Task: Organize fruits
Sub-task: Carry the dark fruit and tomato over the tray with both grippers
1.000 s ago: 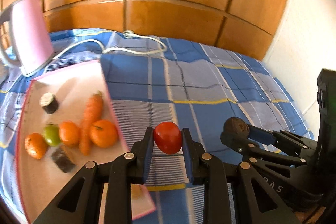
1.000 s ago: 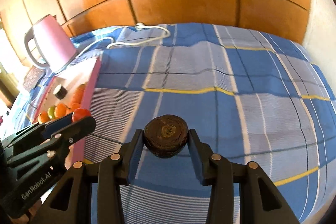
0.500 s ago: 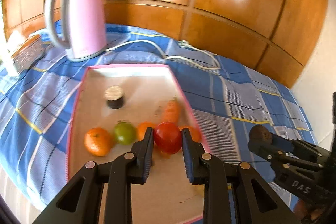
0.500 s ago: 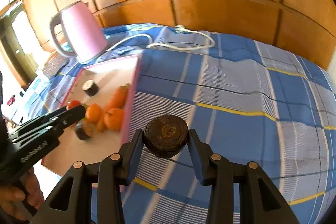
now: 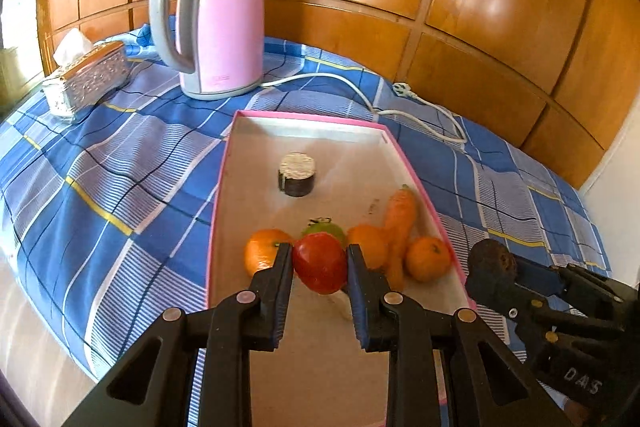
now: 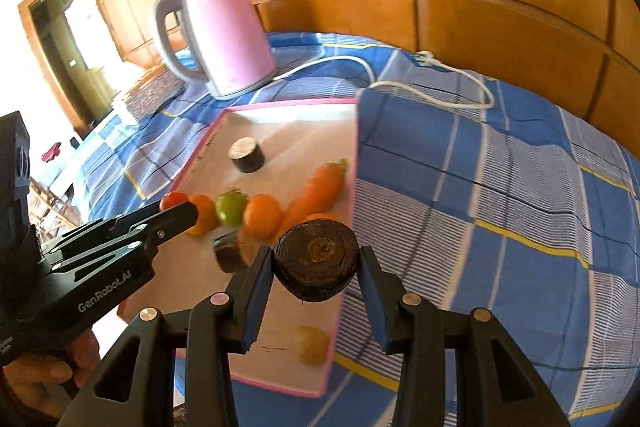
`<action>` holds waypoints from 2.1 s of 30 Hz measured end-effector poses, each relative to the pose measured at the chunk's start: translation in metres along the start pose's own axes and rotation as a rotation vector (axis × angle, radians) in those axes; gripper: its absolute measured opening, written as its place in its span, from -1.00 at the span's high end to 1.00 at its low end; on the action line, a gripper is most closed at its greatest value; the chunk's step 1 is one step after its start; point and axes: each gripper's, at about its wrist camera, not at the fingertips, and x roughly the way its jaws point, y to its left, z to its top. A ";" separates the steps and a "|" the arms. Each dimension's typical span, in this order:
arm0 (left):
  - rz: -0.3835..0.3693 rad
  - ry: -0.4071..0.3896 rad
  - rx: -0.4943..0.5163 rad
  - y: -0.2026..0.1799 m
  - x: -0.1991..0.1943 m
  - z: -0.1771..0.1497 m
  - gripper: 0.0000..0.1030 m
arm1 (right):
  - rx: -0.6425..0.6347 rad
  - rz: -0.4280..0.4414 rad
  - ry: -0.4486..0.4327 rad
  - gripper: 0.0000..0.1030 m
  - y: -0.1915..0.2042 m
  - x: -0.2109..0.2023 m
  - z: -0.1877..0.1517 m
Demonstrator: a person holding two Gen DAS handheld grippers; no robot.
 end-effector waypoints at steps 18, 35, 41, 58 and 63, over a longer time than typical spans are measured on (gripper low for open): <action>-0.005 0.024 -0.053 0.021 -0.001 -0.006 0.49 | -0.023 0.046 0.029 0.16 0.017 0.011 0.003; -0.052 0.076 -0.041 0.016 0.012 -0.018 0.48 | 0.011 0.068 0.081 0.14 0.010 0.034 0.000; -0.043 0.083 -0.027 0.012 0.020 -0.018 0.48 | 0.010 0.068 0.082 0.12 0.011 0.043 -0.001; -0.044 0.082 -0.041 0.013 0.022 -0.020 0.23 | 0.051 0.077 0.048 0.12 0.000 0.022 -0.011; -0.044 0.058 -0.036 0.011 0.016 -0.018 0.23 | 0.049 0.073 0.062 0.18 -0.003 0.015 -0.018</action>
